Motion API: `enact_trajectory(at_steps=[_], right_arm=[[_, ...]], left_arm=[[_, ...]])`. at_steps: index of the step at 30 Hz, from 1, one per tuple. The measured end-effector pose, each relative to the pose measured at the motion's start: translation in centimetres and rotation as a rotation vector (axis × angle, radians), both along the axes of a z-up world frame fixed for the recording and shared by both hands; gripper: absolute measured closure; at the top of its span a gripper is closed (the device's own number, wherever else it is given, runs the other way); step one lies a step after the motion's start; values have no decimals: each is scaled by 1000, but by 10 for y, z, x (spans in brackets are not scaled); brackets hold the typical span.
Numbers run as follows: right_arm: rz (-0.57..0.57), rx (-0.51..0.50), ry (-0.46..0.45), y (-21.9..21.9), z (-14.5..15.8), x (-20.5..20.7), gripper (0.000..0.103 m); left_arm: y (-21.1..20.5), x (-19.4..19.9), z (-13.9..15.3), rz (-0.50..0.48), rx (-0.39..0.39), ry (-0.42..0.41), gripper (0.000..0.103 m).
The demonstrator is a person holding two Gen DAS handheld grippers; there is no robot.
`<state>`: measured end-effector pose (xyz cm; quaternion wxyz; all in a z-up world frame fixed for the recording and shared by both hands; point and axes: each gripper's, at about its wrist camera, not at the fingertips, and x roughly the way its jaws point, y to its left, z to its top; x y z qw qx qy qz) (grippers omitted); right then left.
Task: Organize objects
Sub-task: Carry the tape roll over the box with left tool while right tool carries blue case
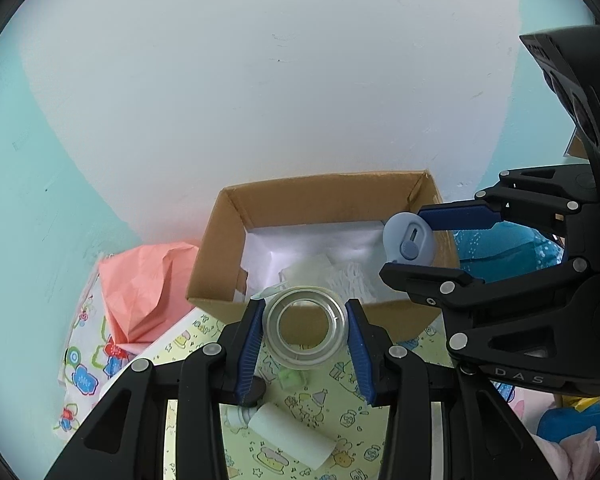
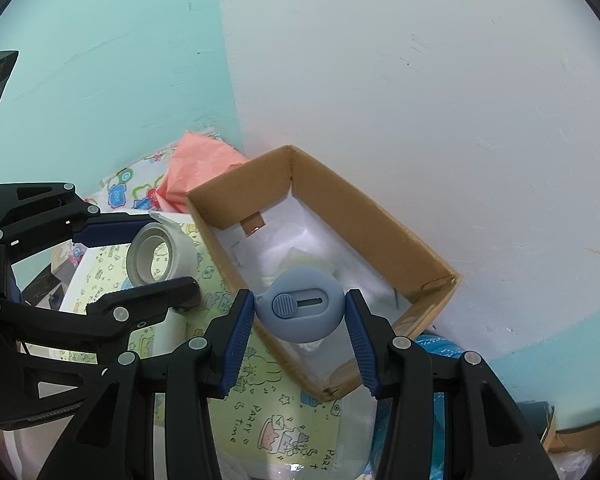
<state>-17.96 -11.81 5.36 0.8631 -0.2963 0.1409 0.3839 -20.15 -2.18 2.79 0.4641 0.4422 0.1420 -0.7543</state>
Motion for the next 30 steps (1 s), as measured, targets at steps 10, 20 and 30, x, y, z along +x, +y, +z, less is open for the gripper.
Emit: enact_trajectory(at_steps=[10, 20, 30], right_arm=[[-21, 2, 6, 3, 6, 24, 53], [-39, 4, 17, 6, 8, 42, 53], [-44, -13, 21, 14, 4, 61, 53]], left_arm=[[-20, -13, -7, -24, 10, 3, 62], [-36, -22, -14, -41, 17, 12, 62], [-53, -24, -28, -43, 36, 21, 62]])
